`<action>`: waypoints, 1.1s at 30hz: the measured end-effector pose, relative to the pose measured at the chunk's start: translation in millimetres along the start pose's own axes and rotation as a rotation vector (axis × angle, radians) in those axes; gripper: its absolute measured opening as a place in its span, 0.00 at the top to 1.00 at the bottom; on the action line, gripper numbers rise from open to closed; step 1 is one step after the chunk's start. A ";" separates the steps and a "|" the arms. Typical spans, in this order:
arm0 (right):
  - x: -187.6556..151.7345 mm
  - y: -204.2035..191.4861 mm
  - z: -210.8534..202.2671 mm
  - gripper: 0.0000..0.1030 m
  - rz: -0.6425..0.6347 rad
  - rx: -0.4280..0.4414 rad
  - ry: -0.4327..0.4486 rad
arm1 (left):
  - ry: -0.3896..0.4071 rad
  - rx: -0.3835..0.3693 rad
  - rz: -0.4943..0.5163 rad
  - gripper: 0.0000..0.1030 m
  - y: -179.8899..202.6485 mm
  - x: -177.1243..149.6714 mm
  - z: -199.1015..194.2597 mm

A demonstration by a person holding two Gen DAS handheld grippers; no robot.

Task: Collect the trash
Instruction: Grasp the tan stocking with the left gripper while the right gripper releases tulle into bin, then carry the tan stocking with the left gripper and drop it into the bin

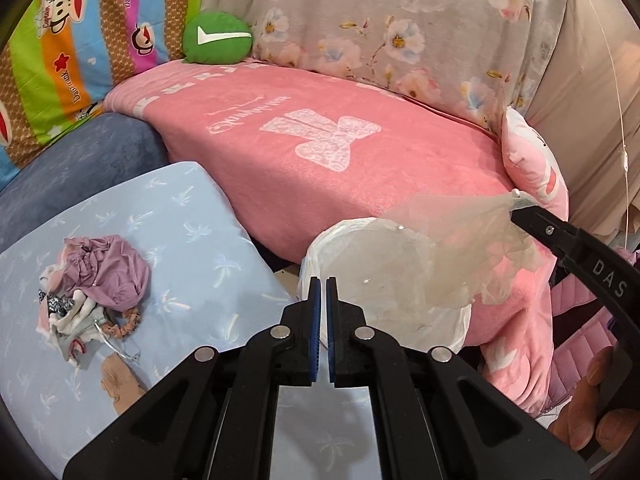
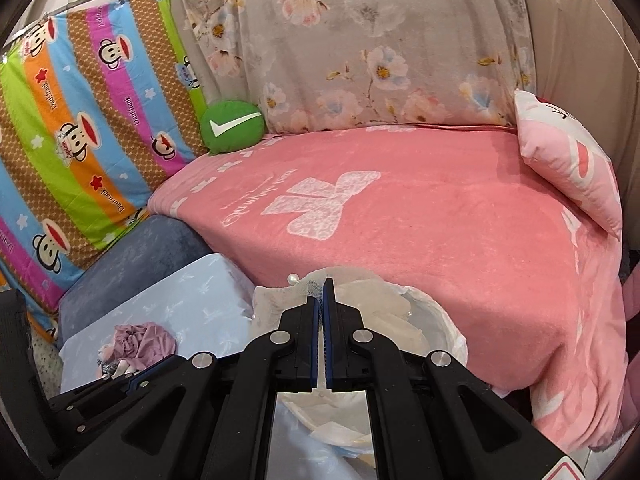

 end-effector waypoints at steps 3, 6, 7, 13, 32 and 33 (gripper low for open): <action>-5.3 4.7 -0.8 0.98 0.007 0.012 -0.010 | -0.023 0.053 -0.038 0.94 -14.4 -14.4 4.7; -14.3 -3.8 1.2 0.98 -0.002 0.038 -0.028 | -0.095 0.086 -0.136 0.62 -47.9 -35.8 12.9; -17.2 -8.6 1.8 0.98 -0.006 0.051 -0.033 | -0.111 0.104 -0.176 0.53 -62.5 -44.6 14.1; -31.5 -48.0 4.9 0.98 -0.041 0.124 -0.053 | -0.171 0.255 -0.324 0.36 -138.4 -87.9 15.7; -48.4 -97.5 12.3 0.98 -0.122 0.148 -0.099 | -0.263 0.153 -0.386 0.80 -160.4 -114.1 37.6; -47.1 -95.8 11.5 0.98 -0.121 0.142 -0.094 | -0.252 0.145 -0.370 0.80 -154.1 -110.7 34.9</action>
Point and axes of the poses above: each gripper's, at about its wrist camera, not at the fingertips, and z roughly the way its jaws point, y to its right, x to its top, the point moved 1 cm from there along z, roughly the way its jaws point, and after that the axes turned 8 degrees about -y, right-handed, at the moved point
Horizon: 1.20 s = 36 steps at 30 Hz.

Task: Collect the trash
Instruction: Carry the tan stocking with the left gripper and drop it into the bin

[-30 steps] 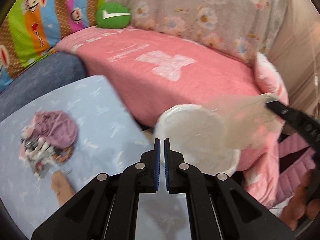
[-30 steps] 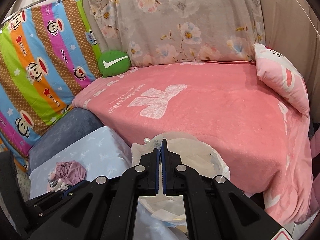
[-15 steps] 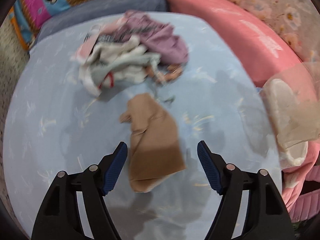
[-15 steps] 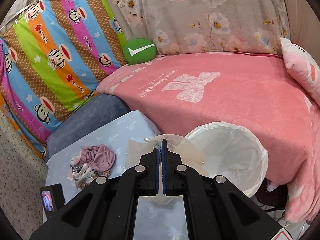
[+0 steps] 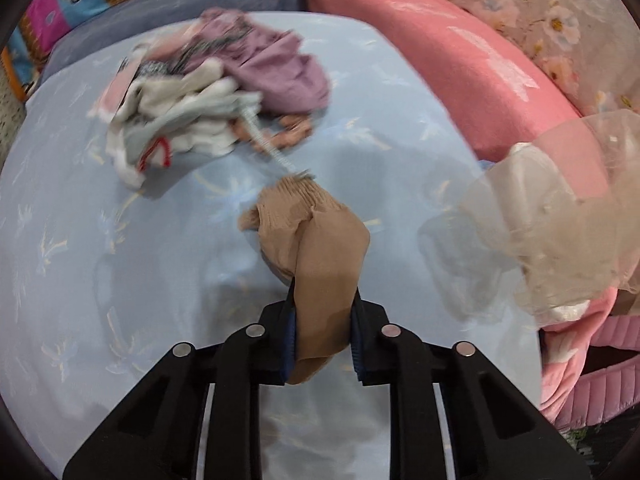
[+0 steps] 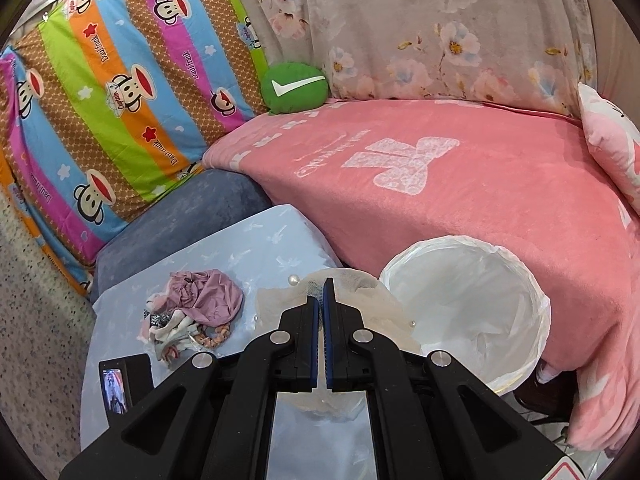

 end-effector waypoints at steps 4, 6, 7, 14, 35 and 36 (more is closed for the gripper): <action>7.1 13.4 -5.5 0.98 0.020 -0.024 0.021 | 0.052 -0.025 0.079 0.80 34.1 6.3 -23.6; 13.4 21.5 -8.5 0.98 0.029 -0.039 0.035 | 0.082 -0.040 0.126 0.80 55.7 11.5 -33.1; 17.0 25.9 -9.8 0.98 0.031 -0.048 0.041 | 0.092 -0.048 0.146 0.80 64.2 15.7 -35.6; 44.0 60.7 -23.0 0.98 0.058 -0.120 0.093 | 0.137 -0.096 0.285 0.80 138.7 34.3 -49.3; 51.1 132.5 -7.0 0.54 0.175 -0.214 0.060 | 0.095 -0.147 0.466 0.44 237.5 42.1 -28.2; 50.8 132.6 -7.3 0.52 0.175 -0.213 0.062 | 0.101 -0.141 0.460 0.43 236.7 42.0 -28.5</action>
Point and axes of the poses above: each gripper's, at about its wrist camera, not at the fingertips, and z roughly the way its jaws point, y to its right, x to its top, the point moved 1 cm from there along z, roughly the way its jaws point, and after that the axes turned 8 degrees about -y, right-handed, at the moved point
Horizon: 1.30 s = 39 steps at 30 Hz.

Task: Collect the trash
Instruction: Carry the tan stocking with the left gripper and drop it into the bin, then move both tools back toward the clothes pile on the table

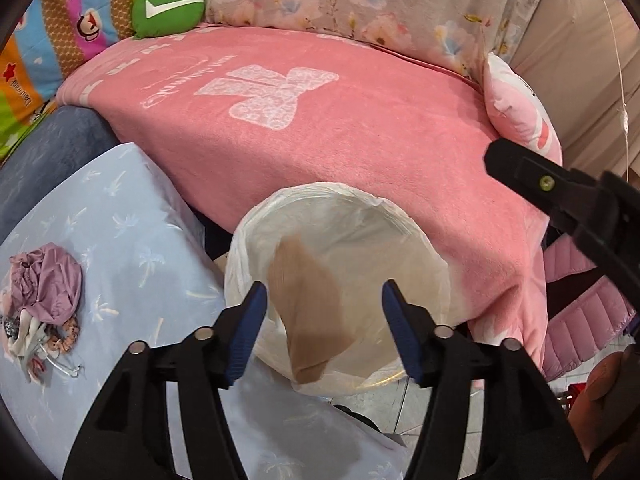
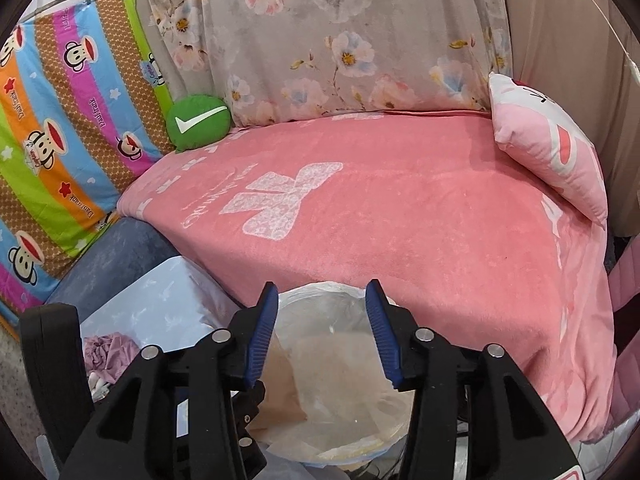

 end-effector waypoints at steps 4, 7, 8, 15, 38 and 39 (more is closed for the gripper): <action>-2.6 2.4 0.0 0.49 0.017 0.005 -0.007 | 0.002 0.014 -0.012 0.42 -4.0 -1.8 -3.1; -5.5 4.3 -3.6 0.49 0.035 0.020 -0.007 | 0.019 0.037 -0.020 0.42 -7.8 -4.4 -8.9; -6.7 4.8 -4.8 0.49 0.039 0.022 -0.006 | 0.025 0.046 -0.026 0.42 -9.6 -5.4 -11.3; -21.1 -4.2 -13.4 0.45 0.034 0.048 -0.006 | 0.062 0.105 -0.073 0.42 -27.1 -14.5 -26.2; -74.8 -97.8 -3.0 0.45 -0.168 0.087 -0.108 | 0.132 0.299 -0.240 0.35 -129.7 -69.2 -69.0; -77.3 -103.2 -1.8 0.45 -0.180 0.087 -0.112 | 0.132 0.304 -0.252 0.35 -135.1 -72.0 -70.3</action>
Point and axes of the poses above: each gripper's, at about its wrist camera, not at the fingertips, and z roughly the way its jaws point, y to its right, x to its top, the point moved 1 cm from there along z, roughly the way its jaws point, and after that the axes turned 8 degrees about -y, right-handed, at the moved point
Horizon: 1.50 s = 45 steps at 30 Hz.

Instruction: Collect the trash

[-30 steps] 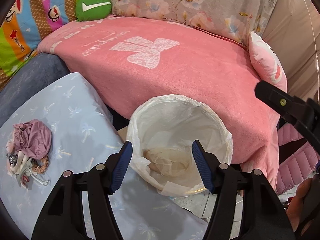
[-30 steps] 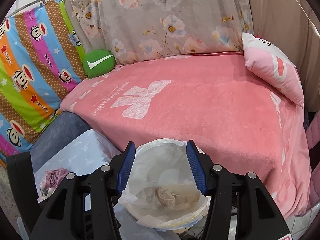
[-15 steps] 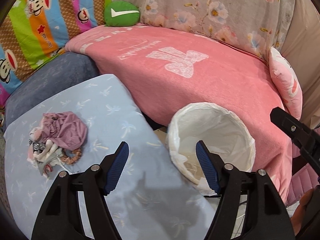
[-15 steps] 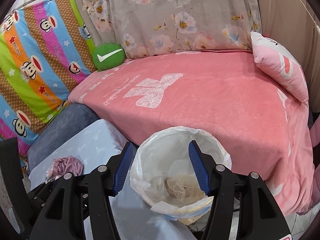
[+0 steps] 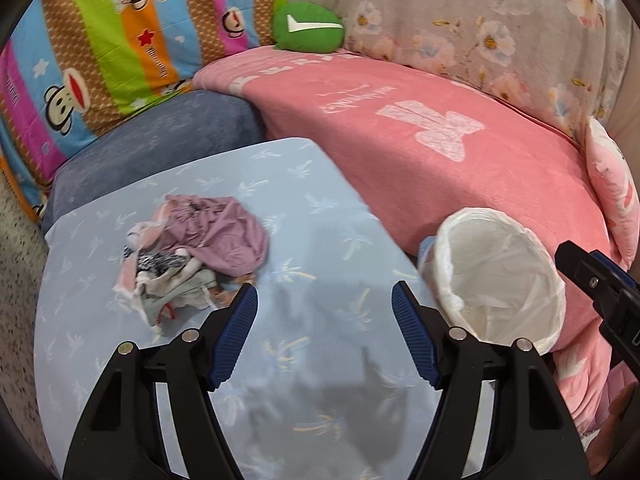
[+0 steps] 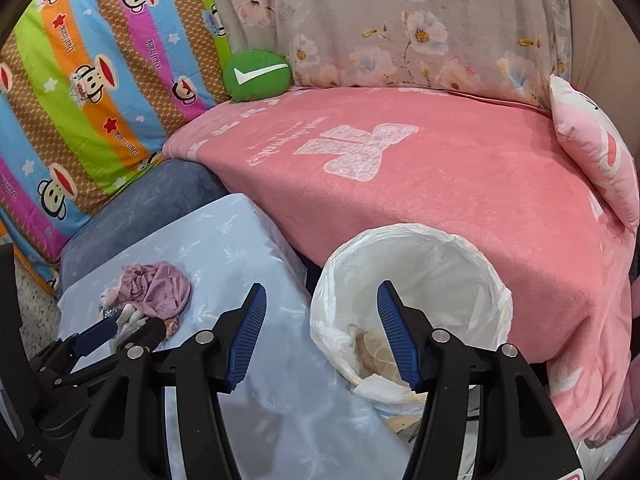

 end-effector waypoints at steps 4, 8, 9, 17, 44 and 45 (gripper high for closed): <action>-4.0 -20.6 7.1 0.45 -0.038 0.009 -0.018 | 0.002 0.031 -0.037 0.35 -24.2 -4.5 0.4; -7.3 -41.3 14.1 0.45 -0.077 0.014 -0.037 | -0.008 0.054 -0.074 0.35 -49.6 -9.7 3.0; -8.1 -46.7 16.1 0.45 -0.086 0.015 -0.041 | -0.010 0.057 -0.088 0.35 -56.7 -10.7 3.6; -16.9 -88.9 30.7 0.45 -0.162 0.025 -0.074 | -0.020 0.092 -0.168 0.35 -102.2 -19.5 6.0; -34.9 -179.0 83.0 0.45 -0.270 0.127 -0.174 | -0.091 0.135 -0.347 0.35 -205.2 -42.4 33.8; -34.7 -181.9 84.5 0.45 -0.273 0.131 -0.176 | -0.093 0.134 -0.351 0.35 -206.9 -42.8 34.5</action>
Point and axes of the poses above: each gripper's, at about its wrist camera, not at the fingertips, and z roughly the way its jaws point, y to its right, x to its top, the point moved 1 cm from there along z, roughly the way its jaws point, and after that the axes turned 8 degrees about -y, right-handed, at the moved point
